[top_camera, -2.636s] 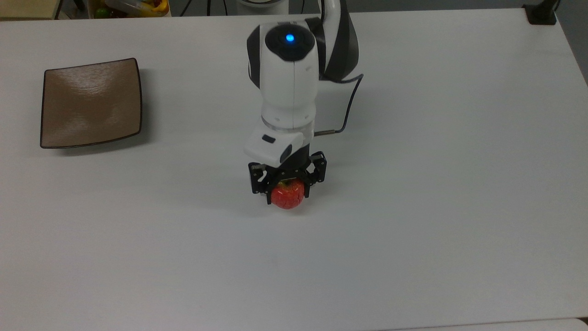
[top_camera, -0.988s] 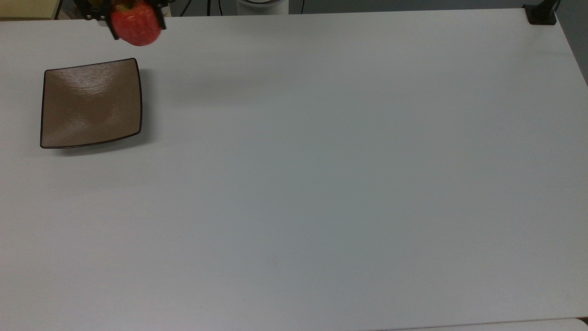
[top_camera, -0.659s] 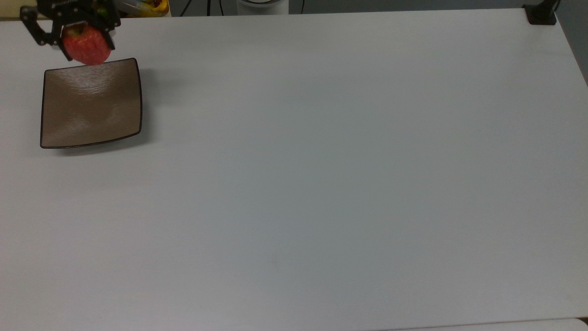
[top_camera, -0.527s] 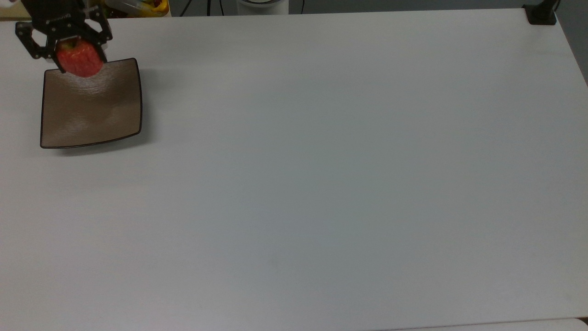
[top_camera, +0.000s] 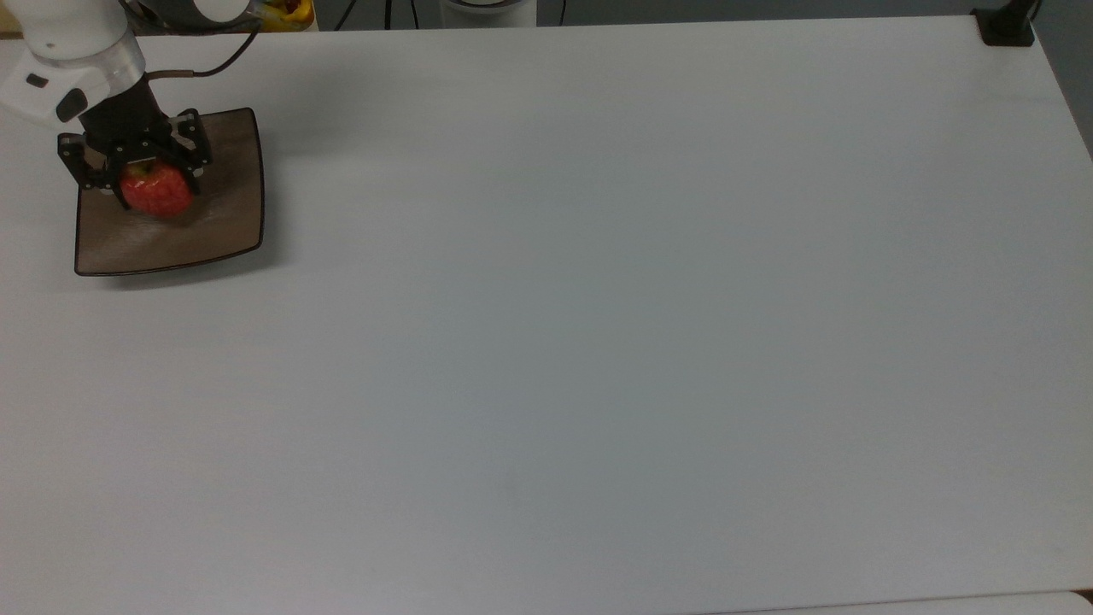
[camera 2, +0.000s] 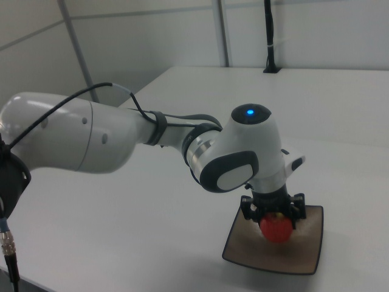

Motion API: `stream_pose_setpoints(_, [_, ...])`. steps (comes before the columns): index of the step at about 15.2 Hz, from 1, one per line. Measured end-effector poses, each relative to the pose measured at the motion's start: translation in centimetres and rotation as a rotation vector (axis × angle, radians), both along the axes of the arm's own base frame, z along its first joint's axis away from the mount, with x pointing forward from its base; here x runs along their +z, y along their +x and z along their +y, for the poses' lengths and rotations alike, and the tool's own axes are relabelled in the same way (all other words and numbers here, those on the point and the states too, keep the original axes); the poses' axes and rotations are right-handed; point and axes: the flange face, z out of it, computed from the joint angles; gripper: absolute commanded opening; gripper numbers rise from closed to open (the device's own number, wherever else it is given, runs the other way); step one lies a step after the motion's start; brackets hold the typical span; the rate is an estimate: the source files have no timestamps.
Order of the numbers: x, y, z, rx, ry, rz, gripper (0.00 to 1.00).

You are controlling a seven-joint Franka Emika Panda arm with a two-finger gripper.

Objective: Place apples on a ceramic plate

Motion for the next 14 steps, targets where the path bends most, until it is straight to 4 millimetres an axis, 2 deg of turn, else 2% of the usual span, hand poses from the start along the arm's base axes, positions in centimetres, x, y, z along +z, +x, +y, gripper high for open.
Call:
stream_pose_setpoints(4, [-1.3, 0.2, -0.1, -0.003, -0.007, 0.001, 1.00])
stream_pose_setpoints(7, [-1.1, 0.3, 0.0, -0.001, -0.007, -0.003, 1.00])
stream_pose_setpoints(8, [-0.2, 0.5, 0.2, -0.010, -0.007, -0.018, 1.00])
stream_pose_setpoints(9, [1.3, 0.7, 0.6, -0.038, 0.001, -0.037, 1.00])
stream_pose_setpoints(12, [9.0, 1.3, 3.8, -0.131, 0.064, -0.063, 1.00])
stream_pose_setpoints(14, [14.5, 1.0, 6.3, -0.194, 0.111, -0.066, 1.00])
